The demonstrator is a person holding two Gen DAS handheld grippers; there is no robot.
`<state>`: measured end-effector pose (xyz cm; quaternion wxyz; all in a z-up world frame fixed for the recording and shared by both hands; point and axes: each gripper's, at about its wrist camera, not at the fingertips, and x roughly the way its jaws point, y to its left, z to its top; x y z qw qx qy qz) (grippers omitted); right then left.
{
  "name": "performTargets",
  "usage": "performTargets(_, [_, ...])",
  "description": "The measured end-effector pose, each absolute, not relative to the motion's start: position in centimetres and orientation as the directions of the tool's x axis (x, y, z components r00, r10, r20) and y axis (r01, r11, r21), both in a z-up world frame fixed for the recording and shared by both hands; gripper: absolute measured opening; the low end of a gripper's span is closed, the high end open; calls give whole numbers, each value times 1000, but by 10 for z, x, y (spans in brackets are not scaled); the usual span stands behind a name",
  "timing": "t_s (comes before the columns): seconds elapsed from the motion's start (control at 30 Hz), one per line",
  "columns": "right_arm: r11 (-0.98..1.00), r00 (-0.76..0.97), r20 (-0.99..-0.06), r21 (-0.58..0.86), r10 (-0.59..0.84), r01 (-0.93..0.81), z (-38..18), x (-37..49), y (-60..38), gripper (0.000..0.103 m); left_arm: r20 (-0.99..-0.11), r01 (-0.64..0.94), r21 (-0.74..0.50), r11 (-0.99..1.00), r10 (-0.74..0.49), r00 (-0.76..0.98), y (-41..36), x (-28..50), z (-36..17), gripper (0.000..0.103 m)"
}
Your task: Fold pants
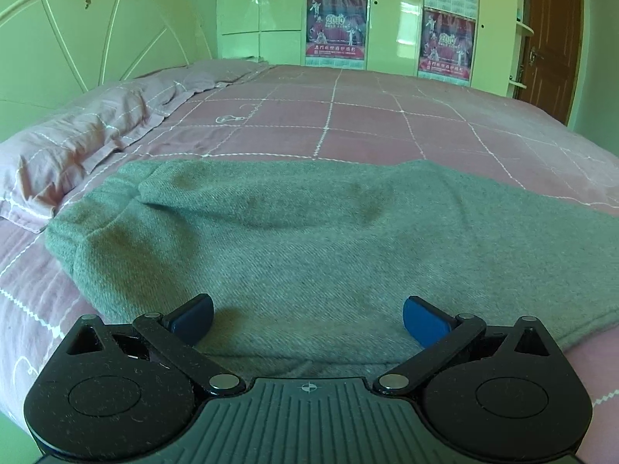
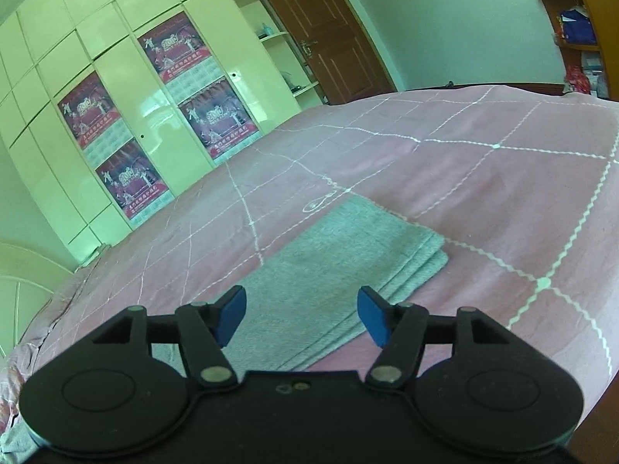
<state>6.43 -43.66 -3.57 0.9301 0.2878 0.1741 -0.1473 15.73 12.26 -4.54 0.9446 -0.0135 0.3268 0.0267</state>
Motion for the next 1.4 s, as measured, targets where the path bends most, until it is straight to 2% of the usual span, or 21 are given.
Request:
performTargets(0.13, [800,909,-401,507,-110,320,-37,66,-427,60,-623,-51,28,998,58,780,115,156,-55,103])
performTargets(0.23, [811,918,-395,531,-20,246,-40,73,-410,69,-624,-46,21,999,49,780,117,158,-57,103])
performTargets(0.33, [796,898,-439,550,18,253,-52,83,-405,70,-623,-42,15,999,43,781,118,157,-57,103])
performTargets(0.37, [778,892,-452,561,0,284,-56,83,-409,58,-622,-43,11,999,40,782,118,157,-57,103])
performTargets(0.43, [727,893,-445,591,-67,349,-56,74,-420,41,-621,-43,10,999,40,782,118,157,-57,103])
performTargets(0.5, [693,890,-421,590,-172,414,-50,58,-430,48,-622,-43,11,999,41,782,119,158,-57,103])
performTargets(0.63, [584,905,-373,696,-203,417,-59,33,-466,48,-622,-44,14,999,43,782,118,158,-57,103])
performTargets(0.7, [513,914,-349,756,-208,406,-68,24,-481,42,-622,-45,16,999,45,782,118,158,-57,103])
performTargets(0.77, [449,923,-333,806,-193,385,-82,20,-494,24,-622,-46,18,999,48,781,117,158,-57,103])
performTargets(0.83, [427,916,-349,810,-198,401,-89,22,-498,19,-622,-47,19,999,48,781,117,158,-57,103])
performTargets(0.9, [415,915,-356,816,-191,404,-96,27,-499,19,-622,-47,19,999,49,781,117,157,-57,103])
performTargets(0.97, [405,893,-403,796,-198,449,-101,33,-500,22,-623,-49,22,999,52,781,116,158,-57,103])
performTargets(1.17, [322,918,-352,861,-184,394,-113,43,-516,27,-625,-50,29,998,57,779,115,158,-57,103])
performTargets(1.23, [300,912,-372,862,-172,408,-115,51,-523,25,-626,-49,35,998,60,778,114,158,-57,103])
performTargets(1.27, [300,910,-383,859,-159,414,-114,55,-526,15,-626,-49,37,998,61,778,114,158,-57,103])
performTargets(1.3, [335,910,-386,846,-150,414,-109,60,-527,10,-626,-49,38,998,62,777,114,158,-57,103])
performTargets(1.37, [518,927,-339,770,-162,373,-81,63,-519,8,-626,-49,38,998,62,777,114,158,-57,103])
performTargets(1.4, [621,946,-278,715,-167,320,-65,60,-511,8,-626,-49,37,998,61,777,114,158,-57,103])
